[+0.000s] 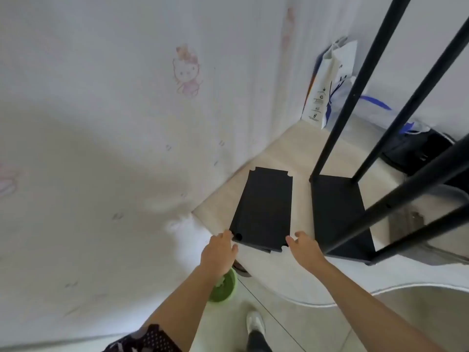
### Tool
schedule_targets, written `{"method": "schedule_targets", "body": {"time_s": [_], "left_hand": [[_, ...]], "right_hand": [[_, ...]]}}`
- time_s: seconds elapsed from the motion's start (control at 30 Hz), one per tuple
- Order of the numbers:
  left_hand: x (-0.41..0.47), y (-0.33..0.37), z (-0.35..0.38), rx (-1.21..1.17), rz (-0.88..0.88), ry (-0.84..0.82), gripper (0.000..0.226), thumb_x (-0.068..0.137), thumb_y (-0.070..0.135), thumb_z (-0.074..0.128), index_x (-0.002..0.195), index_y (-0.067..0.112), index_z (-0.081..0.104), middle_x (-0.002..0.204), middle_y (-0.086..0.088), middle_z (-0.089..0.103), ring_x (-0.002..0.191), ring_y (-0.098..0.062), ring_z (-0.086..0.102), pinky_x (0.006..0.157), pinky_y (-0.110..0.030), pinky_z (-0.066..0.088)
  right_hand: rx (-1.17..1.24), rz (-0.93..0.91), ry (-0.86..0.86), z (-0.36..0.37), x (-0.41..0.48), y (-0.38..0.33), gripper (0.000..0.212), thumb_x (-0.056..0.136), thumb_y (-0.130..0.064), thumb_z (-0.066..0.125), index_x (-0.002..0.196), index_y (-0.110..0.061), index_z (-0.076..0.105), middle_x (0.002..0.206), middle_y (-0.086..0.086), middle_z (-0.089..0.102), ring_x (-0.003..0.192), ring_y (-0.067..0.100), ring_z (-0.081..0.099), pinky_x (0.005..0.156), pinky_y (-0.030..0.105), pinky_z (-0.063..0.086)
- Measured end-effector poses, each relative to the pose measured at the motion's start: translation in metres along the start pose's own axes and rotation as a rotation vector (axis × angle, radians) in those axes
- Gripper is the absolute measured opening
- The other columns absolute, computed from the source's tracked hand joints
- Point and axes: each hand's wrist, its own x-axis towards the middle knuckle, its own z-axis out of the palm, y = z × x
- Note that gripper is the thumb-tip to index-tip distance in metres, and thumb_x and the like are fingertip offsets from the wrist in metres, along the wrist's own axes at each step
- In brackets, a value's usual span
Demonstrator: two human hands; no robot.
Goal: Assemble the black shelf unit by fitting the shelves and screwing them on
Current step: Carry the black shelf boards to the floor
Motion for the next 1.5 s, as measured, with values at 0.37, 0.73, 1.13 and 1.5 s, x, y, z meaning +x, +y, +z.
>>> {"method": "schedule_targets", "body": {"time_s": [0.37,0.73,1.13,1.5], "left_hand": [[0.059,0.016,0.009,-0.445,-0.185,-0.075,0.054,0.103,0.027,0.052,0.152,0.012,0.036,0.147,-0.007,0.042,0.127,-0.024,0.05,0.109,-0.037,0.044],[0.077,0.026,0.015,-0.467,-0.363,-0.107,0.062,0.098,0.036,0.059,0.15,0.014,0.034,0.141,-0.012,0.041,0.128,-0.034,0.047,0.111,-0.049,0.041],[0.043,0.011,-0.008,-0.654,-0.226,-0.019,0.043,0.098,0.028,0.064,0.136,0.015,0.049,0.127,-0.005,0.057,0.099,-0.013,0.06,0.07,-0.016,0.049],[-0.009,-0.042,-0.022,-1.123,-0.256,-0.422,0.042,0.092,0.015,0.073,0.132,0.014,0.061,0.118,-0.002,0.074,0.109,-0.02,0.07,0.079,-0.029,0.058]], "right_hand": [[0.499,0.333,-0.18,0.009,0.05,-0.015,0.036,0.104,-0.034,0.047,0.121,-0.002,0.053,0.113,0.013,0.054,0.108,0.031,0.055,0.092,0.042,0.055],[0.666,0.332,-0.243,0.018,0.04,-0.026,0.024,0.1,-0.031,0.056,0.109,-0.01,0.049,0.115,0.01,0.057,0.11,0.027,0.057,0.102,0.041,0.05],[0.776,0.312,-0.092,0.034,-0.005,-0.021,0.03,0.099,-0.031,0.058,0.116,-0.014,0.04,0.116,0.008,0.055,0.103,0.027,0.062,0.088,0.041,0.057],[0.923,0.25,0.036,0.073,-0.092,-0.02,0.026,0.102,-0.031,0.053,0.12,-0.021,0.039,0.106,-0.003,0.058,0.093,0.013,0.063,0.06,0.024,0.054]]}}
